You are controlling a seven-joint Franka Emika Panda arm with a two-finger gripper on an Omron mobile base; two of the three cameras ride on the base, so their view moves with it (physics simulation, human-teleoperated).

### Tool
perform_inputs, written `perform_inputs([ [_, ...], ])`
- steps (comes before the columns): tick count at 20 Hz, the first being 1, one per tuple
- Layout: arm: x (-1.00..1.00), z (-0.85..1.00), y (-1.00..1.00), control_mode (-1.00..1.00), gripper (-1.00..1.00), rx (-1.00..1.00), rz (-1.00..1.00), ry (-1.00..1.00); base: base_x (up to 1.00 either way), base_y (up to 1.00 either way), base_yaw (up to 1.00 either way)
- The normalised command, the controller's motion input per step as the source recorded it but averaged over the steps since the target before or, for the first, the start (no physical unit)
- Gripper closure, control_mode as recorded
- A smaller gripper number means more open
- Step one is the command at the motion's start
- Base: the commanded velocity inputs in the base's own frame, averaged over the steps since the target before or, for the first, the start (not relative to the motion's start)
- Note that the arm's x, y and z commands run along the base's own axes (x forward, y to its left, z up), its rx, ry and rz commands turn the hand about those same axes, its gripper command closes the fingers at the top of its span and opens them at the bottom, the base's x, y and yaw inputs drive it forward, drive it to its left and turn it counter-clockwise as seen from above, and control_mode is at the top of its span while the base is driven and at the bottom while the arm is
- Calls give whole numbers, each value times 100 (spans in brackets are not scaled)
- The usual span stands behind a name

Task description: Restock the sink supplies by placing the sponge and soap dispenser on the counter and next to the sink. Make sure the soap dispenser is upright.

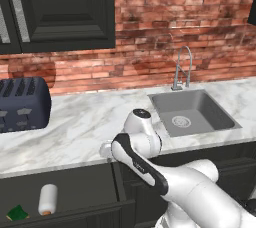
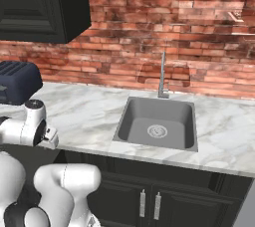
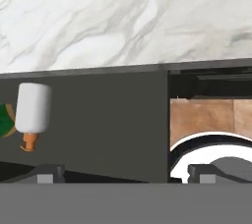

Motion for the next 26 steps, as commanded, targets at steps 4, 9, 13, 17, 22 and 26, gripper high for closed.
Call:
perform_inputs([
  [4,1,-42,69,-100,-100,0,0,20,0,0,0],
  [9,0,-37,49,-100,-100,-2,0,11,0,0,0],
  [13,0,-31,58,-100,-100,-3,0,13,0,0,0],
  [17,0,-34,61,-100,-100,-5,0,11,0,0,0],
  [22,-2,-31,44,-100,-100,-4,0,12,0,0,0],
  [26,-8,-36,34,-100,-100,-3,0,14,0,0,0],
])
